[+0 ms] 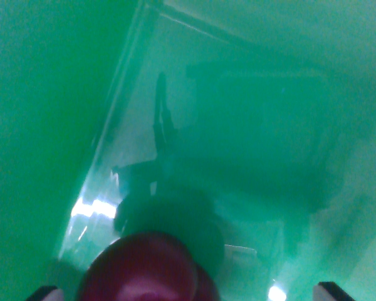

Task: Pick fruit

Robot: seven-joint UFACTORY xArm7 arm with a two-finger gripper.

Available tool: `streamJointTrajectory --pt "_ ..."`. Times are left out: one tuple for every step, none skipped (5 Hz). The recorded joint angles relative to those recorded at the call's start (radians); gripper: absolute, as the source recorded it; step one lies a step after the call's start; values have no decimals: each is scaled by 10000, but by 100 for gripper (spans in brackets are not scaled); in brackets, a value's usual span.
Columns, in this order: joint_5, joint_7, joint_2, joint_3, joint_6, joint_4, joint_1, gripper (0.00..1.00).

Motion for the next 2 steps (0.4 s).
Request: streamJointTrajectory --pt "0 0 0 0 0 0 0 0" --pt "29 -51 31 20 -168 -141 29 0"
